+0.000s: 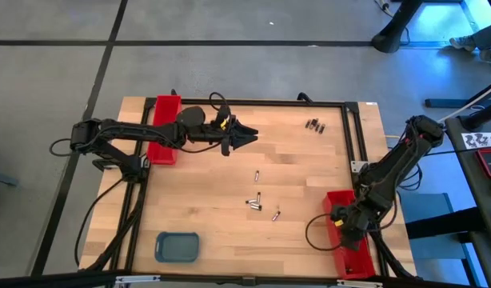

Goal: Sort batteries
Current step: Put the small black battery into the bottom red bin

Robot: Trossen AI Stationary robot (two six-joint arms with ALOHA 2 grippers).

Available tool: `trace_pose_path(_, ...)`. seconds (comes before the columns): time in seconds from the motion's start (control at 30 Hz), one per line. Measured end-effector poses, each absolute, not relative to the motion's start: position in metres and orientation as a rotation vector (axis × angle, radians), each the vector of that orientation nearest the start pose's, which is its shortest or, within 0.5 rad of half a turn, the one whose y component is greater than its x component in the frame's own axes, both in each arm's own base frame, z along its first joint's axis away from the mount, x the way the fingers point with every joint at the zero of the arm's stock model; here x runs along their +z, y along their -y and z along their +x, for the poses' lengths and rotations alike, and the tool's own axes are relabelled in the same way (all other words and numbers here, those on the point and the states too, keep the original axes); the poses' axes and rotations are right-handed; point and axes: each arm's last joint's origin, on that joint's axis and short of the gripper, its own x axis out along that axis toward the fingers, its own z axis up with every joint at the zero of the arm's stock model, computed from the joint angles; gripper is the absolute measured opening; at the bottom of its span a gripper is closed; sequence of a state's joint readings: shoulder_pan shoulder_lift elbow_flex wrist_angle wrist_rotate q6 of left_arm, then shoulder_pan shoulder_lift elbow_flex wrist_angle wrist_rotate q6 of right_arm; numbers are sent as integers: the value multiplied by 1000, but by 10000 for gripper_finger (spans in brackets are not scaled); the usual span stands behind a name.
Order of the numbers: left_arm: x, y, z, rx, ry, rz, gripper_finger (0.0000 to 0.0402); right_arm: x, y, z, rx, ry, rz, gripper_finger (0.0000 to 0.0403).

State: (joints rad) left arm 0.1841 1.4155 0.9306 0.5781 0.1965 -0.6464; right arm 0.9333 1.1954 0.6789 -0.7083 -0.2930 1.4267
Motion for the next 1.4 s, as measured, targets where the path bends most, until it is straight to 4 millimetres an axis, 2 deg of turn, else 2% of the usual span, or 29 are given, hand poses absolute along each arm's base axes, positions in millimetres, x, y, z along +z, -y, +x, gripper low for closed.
trace_pose_path(0.47,312,-53,315,-41,83,-634,176,187,-166,113,-30,-1636,767,33)
trace_pose_path(0.67,312,-53,315,-41,82,-634,176,204,-172,118,-12,-1603,795,33)
trace_pose_path(0.9,311,-53,315,-38,71,-636,176,216,-170,116,31,-1614,638,26)
trace_pose_path(1.03,310,-53,315,-34,62,-638,176,210,-173,117,49,-1643,542,25)
trace_pose_path(1.27,310,-53,315,-35,63,-640,176,200,-197,118,128,-1680,397,24)
trace_pose_path(1.4,310,-53,315,-35,63,-641,176,193,-213,118,178,-1676,374,24)
